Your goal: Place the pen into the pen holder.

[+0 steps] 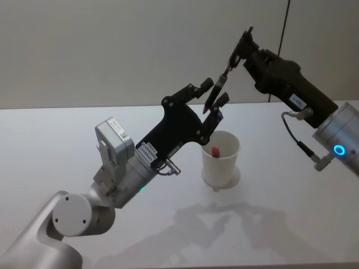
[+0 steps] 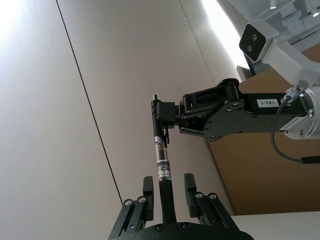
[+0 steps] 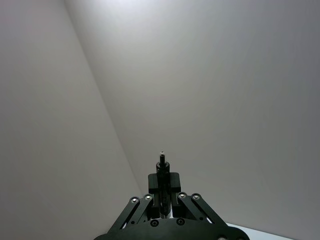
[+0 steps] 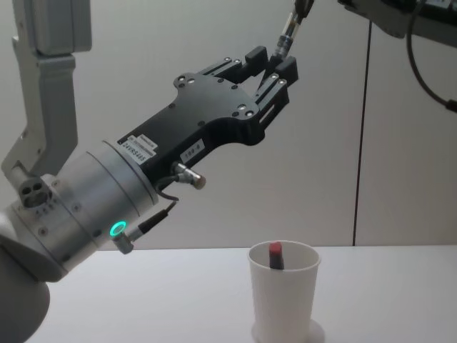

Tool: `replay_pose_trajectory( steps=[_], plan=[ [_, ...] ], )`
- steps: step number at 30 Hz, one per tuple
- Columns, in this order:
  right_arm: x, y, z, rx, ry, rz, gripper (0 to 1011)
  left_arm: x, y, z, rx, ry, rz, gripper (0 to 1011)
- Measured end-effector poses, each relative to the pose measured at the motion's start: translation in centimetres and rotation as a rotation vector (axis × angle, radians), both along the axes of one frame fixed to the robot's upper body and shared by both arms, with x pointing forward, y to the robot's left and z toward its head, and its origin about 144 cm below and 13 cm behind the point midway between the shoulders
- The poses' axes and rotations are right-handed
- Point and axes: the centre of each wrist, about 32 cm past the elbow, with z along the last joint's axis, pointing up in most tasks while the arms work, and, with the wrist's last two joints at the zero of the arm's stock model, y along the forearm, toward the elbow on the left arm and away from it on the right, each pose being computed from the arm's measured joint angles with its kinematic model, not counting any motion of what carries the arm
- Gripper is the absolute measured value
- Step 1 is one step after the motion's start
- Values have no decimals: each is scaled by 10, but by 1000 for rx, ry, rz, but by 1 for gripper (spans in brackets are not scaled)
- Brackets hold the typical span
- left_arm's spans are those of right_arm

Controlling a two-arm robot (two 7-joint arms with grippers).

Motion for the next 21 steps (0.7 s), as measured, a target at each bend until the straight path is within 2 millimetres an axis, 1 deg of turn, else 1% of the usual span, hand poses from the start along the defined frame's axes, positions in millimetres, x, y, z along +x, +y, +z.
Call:
replay_pose_trajectory(
  steps=[2, 3, 6, 7, 9, 13, 14, 16, 17, 18, 19, 20, 21],
  plan=[
    [0, 0, 0, 1, -1, 0, 113, 0, 0, 0, 0, 0, 0, 413],
    [0, 0, 0, 2, -1, 0, 113, 0, 0, 0, 0, 0, 0, 474],
    [1, 0, 1, 3, -2, -1, 113, 0, 0, 0, 0, 0, 0, 534],
    [1, 0, 1, 3, -2, -1, 113, 0, 0, 0, 0, 0, 0, 592],
    [1, 0, 1, 4, -3, -2, 113, 0, 0, 0, 0, 0, 0, 635],
    [1, 0, 1, 6, -5, -4, 113, 0, 0, 0, 0, 0, 0, 773],
    [1, 0, 1, 6, -5, -5, 113, 0, 0, 0, 0, 0, 0, 788],
    [1, 0, 1, 6, -6, -7, 113, 0, 0, 0, 0, 0, 0, 865],
    [1, 0, 1, 6, -6, -8, 112, 0, 0, 0, 0, 0, 0, 865],
    [2, 0, 1, 6, -7, -9, 113, 0, 0, 0, 0, 0, 0, 915],
    [2, 0, 1, 6, -7, -10, 113, 0, 0, 0, 0, 0, 0, 929],
    [2, 0, 1, 5, -7, -12, 112, 0, 0, 0, 0, 0, 0, 978],
    [2, 0, 1, 5, -7, -14, 113, 0, 0, 0, 0, 0, 0, 992]
  ],
)
